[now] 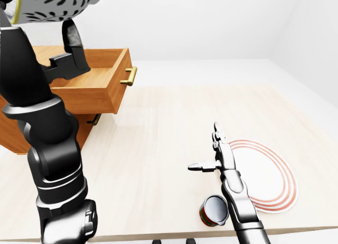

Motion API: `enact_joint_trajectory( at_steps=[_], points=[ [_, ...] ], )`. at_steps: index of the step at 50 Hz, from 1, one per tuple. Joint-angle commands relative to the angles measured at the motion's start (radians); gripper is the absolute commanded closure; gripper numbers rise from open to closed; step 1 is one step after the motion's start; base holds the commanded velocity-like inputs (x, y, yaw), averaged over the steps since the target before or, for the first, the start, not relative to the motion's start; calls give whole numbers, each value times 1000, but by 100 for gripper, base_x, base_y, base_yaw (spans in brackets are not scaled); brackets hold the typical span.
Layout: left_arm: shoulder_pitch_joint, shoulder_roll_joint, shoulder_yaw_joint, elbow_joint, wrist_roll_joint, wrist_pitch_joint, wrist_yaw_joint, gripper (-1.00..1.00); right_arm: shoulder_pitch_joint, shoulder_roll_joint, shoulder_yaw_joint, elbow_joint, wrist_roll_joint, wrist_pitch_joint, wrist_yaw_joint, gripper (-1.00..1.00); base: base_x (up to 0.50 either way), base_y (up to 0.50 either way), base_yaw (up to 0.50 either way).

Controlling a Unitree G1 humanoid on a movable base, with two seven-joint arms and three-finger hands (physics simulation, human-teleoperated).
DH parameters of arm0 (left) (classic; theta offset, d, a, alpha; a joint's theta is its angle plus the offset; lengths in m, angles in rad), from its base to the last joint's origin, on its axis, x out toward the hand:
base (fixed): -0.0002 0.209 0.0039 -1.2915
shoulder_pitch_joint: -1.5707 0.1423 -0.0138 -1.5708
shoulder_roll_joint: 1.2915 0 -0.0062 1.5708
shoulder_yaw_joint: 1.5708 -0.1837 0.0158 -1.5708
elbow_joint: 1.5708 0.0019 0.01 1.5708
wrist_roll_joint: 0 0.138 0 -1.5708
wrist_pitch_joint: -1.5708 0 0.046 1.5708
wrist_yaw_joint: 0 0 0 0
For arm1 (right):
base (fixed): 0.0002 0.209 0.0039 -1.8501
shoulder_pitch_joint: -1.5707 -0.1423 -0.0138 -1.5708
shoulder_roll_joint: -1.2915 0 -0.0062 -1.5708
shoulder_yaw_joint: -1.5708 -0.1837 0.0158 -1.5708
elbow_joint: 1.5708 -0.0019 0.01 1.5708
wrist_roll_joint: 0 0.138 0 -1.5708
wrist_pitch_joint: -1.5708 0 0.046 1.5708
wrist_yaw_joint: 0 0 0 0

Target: Put the bowl on top of the cabinet.

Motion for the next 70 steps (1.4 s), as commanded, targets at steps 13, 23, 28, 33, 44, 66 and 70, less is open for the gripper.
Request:
enact_joint_trajectory(
  at_steps=[13,23,28,33,44,66,70],
  points=[
    [-225,270,65,554,-57,0,231,95,1,0,-2,-1,-1,0,-2,-100,0,0,0],
    [-269,342,69,686,-40,0,278,95,5,-1,-3,-10,-1,2,-2,-100,0,0,0],
    [-314,386,62,810,-20,0,279,95,6,-1,-2,-10,-2,3,-2,-100,0,0,0],
    [-358,437,58,924,-13,0,279,95,4,-2,-5,-6,0,1,-1,-100,0,0,0],
    [-460,493,20,1175,34,0,279,95,3,-2,-5,-3,-1,-1,-3,-100,0,0,0],
    [-583,527,-63,1584,172,0,279,96,8,-2,-5,-16,1,5,-1,-100,0,0,0],
    [-588,534,-71,1613,192,0,279,95,7,-3,-6,-12,1,3,-1,-100,0,0,0]
  ],
)
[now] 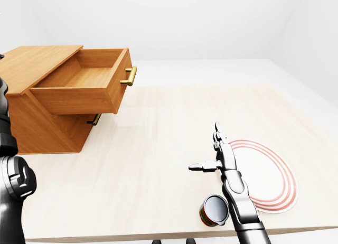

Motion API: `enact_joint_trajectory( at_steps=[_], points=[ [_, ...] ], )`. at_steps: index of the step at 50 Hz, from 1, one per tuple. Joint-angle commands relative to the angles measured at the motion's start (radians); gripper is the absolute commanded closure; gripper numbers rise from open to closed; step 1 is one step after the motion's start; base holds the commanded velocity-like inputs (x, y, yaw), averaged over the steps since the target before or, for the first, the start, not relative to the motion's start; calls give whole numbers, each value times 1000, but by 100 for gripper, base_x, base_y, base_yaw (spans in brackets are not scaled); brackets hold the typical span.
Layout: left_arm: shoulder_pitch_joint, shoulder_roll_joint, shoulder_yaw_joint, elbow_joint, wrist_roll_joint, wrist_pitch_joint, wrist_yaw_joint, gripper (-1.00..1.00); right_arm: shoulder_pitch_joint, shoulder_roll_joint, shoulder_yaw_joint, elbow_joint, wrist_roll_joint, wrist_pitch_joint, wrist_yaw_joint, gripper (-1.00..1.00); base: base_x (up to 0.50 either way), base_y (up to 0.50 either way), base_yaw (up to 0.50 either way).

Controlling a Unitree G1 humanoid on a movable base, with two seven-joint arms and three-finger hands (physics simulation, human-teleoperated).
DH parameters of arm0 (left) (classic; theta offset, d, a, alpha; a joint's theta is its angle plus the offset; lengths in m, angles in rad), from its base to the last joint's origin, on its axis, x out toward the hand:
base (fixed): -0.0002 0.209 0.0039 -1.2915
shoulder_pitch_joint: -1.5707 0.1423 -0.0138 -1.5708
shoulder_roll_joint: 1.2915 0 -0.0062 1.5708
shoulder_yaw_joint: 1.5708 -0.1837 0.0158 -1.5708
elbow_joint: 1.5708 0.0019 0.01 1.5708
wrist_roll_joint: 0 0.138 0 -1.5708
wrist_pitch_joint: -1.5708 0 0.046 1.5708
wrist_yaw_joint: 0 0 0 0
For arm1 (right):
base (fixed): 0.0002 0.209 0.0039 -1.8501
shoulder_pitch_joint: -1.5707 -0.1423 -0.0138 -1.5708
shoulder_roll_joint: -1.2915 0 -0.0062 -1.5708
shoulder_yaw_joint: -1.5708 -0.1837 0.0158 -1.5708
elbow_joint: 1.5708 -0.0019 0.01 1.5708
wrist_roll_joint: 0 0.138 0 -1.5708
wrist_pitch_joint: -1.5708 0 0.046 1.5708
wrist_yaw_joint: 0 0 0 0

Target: Put the bowl on top of the cabinet.

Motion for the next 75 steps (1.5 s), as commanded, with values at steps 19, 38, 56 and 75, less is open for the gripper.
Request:
enact_joint_trajectory(
  at_steps=[19,38,56,75],
  points=[
    [1,38,-39,218,130,-1,1,96,-7,-1,-4,18,2,-6,0,-100,0,0,0],
    [28,62,-58,230,234,-1,1,96,-10,0,-2,28,-1,-10,-4,-100,0,0,0],
    [60,31,-55,239,253,-1,1,96,-15,-1,-2,42,-2,-16,-5,-100,0,0,0],
    [109,-5,-54,252,239,-1,1,95,-24,0,-2,62,-3,-24,-6,-100,0,0,0]
  ],
)
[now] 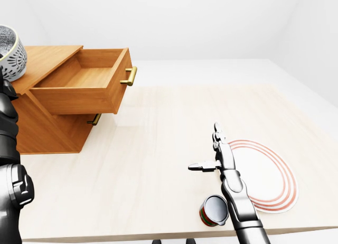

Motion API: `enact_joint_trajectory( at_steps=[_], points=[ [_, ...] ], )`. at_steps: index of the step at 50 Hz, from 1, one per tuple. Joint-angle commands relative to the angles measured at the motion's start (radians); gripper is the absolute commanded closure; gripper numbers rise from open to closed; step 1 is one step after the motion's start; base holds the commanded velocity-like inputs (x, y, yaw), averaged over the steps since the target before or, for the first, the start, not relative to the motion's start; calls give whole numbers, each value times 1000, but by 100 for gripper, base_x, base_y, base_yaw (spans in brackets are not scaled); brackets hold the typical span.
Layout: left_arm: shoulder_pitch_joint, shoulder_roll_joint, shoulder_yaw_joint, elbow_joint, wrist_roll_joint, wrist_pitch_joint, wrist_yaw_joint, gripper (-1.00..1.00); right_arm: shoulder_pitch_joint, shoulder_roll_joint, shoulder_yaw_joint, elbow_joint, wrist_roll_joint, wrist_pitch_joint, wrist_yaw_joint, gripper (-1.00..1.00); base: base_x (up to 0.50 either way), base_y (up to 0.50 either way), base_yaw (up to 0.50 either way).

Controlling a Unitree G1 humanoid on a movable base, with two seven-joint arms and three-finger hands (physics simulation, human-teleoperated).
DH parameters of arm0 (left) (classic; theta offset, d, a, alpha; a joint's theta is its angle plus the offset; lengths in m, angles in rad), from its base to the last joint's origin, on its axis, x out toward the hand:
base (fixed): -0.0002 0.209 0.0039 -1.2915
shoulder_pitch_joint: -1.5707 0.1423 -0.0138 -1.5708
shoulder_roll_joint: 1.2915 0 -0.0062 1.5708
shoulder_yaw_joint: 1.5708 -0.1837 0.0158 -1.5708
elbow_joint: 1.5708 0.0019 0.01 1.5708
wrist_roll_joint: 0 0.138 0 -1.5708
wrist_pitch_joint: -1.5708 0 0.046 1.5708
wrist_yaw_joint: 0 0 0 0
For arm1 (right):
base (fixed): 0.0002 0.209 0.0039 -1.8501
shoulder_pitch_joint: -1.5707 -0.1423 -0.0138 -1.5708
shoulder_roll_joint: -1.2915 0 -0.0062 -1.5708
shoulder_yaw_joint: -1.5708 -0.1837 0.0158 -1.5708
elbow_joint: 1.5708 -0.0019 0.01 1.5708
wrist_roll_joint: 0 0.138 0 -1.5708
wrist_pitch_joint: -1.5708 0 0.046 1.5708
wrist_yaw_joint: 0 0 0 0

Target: Put the bowl on top of the cabinet.

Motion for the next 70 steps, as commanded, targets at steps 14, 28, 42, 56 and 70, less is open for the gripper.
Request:
enact_joint_trajectory(
  at_steps=[14,28,42,56,70],
  points=[
    [45,-34,-3,19,-38,0,0,96,-3,1,1,14,-2,-9,-2,-100,0,0,0],
    [28,-27,-3,12,-41,0,0,-100,-6,1,2,17,-2,-6,-2,-100,0,0,0],
    [24,-27,-6,9,-35,0,0,-100,-9,1,1,23,-1,-9,-2,-100,0,0,0],
    [-25,-10,-2,-45,-55,0,0,-100,-11,0,0,30,-1,-12,-2,-100,0,0,0],
    [103,5,141,-613,-260,0,0,-100,-6,1,2,21,-3,-8,-2,-100,0,0,0]
  ],
)
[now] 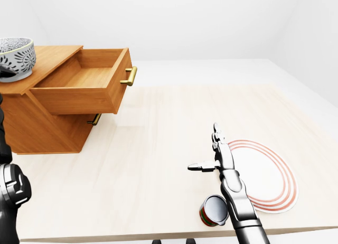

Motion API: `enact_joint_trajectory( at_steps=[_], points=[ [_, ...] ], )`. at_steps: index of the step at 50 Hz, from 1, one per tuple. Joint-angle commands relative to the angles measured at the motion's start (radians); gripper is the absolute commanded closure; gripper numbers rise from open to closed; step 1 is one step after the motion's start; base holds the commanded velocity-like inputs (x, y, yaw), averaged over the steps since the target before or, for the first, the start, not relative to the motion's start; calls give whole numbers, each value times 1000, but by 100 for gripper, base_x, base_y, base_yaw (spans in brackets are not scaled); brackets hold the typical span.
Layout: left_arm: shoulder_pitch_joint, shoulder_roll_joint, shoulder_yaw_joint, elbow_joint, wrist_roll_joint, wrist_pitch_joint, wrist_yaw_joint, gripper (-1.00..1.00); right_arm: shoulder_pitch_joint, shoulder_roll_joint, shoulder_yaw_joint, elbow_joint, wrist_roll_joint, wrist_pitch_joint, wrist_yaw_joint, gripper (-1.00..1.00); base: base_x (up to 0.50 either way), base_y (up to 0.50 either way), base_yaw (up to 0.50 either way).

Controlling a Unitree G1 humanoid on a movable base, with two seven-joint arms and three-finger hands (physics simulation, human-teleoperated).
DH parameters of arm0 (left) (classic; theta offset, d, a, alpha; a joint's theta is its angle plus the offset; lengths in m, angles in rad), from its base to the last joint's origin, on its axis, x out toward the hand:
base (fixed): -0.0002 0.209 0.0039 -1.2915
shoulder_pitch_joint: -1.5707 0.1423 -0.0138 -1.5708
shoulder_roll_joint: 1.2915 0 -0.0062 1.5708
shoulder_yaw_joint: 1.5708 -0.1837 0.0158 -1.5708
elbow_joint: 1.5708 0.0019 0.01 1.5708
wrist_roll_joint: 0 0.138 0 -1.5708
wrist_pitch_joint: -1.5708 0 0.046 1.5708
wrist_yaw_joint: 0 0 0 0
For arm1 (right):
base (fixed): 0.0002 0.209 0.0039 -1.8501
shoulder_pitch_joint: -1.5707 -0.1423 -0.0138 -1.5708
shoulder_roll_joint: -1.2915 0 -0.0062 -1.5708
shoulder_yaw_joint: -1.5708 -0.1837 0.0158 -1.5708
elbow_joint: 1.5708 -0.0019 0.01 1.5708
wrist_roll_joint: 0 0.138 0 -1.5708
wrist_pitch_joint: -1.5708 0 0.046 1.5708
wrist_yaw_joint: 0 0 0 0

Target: Put the bowl on top of the cabinet.

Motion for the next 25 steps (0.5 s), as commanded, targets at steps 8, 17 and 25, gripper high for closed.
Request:
enact_joint_trajectory(
  at_steps=[8,17,25],
  points=[
    [254,-25,180,-799,-268,0,0,-100,3,0,-1,-5,0,2,0,-100,0,0,0],
    [371,-25,276,-1163,-408,0,0,-100,11,1,3,-22,-3,9,0,-100,0,0,0],
    [451,-55,323,-1380,-471,0,0,-100,14,1,3,-29,-3,10,1,-100,0,0,0]
  ],
)
